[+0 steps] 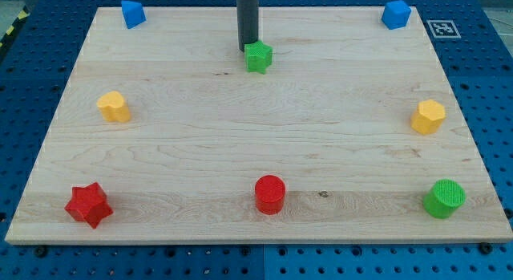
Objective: Push the green star to the center of the board
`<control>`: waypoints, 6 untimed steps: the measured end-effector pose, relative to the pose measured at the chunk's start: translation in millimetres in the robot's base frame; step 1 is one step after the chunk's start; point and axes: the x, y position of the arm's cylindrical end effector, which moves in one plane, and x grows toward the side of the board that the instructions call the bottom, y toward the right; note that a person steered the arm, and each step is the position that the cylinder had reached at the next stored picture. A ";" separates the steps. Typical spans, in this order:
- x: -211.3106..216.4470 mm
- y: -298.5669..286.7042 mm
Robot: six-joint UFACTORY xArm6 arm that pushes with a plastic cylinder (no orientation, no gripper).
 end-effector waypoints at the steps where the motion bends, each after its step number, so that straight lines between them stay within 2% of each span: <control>1: -28.6 7.9; 2: -54.5 43.5; 6: 59.6 2.7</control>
